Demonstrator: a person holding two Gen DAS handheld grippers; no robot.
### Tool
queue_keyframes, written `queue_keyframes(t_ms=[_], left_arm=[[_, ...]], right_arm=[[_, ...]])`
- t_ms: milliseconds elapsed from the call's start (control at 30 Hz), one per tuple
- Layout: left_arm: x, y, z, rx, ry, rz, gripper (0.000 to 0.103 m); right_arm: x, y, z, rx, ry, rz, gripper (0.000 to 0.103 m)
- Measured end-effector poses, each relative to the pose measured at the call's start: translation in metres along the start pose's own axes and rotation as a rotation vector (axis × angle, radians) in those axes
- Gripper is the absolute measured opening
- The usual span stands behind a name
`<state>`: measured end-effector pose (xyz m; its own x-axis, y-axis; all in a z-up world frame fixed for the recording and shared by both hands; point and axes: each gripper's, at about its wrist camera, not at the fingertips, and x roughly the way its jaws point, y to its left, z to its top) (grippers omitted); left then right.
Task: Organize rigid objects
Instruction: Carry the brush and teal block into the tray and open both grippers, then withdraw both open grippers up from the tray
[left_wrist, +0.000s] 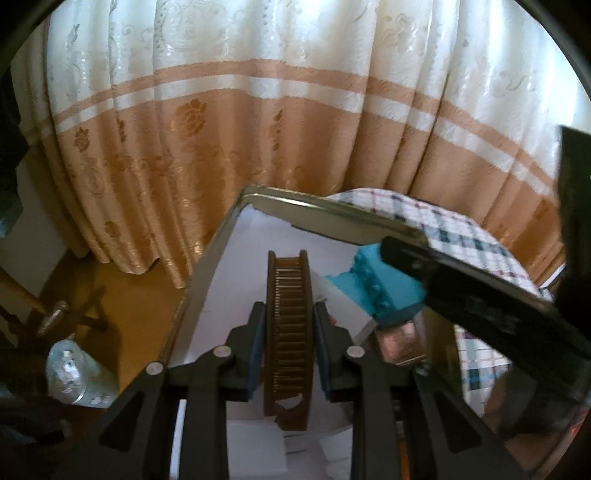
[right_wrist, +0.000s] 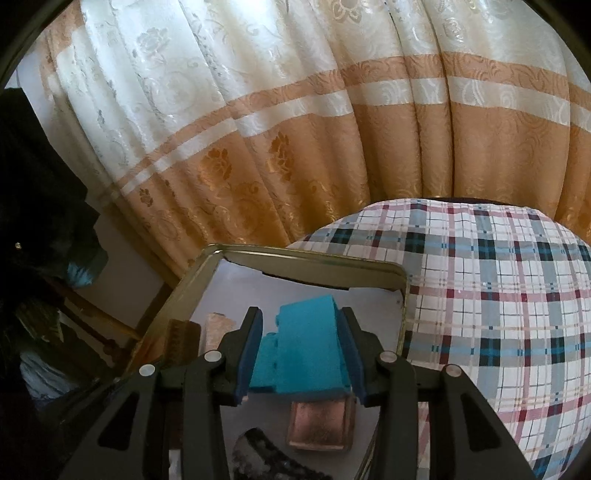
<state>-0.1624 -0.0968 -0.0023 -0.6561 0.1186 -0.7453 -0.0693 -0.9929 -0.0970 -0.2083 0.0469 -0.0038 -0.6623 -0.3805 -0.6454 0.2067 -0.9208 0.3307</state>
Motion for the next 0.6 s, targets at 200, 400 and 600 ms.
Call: queue_keyframes(t_ms=[200,400,600], left_arm=[[-0.023,0.0,-0.006,-0.031,-0.095,0.049,0.102],[-0.042,-0.015,-0.02,0.04,-0.188,0.109,0.102],[-0.048,-0.006,-0.041,-0.021,-0.216,0.12,0.102]], right_arm=[[-0.04,0.0,-0.017,0.024,-0.122,0.0,0.073],[-0.071,0.002,-0.037,0.037,-0.212,-0.021,0.08],[-0.091,0.003,-0.06,0.031,-0.28,-0.068,0.08]])
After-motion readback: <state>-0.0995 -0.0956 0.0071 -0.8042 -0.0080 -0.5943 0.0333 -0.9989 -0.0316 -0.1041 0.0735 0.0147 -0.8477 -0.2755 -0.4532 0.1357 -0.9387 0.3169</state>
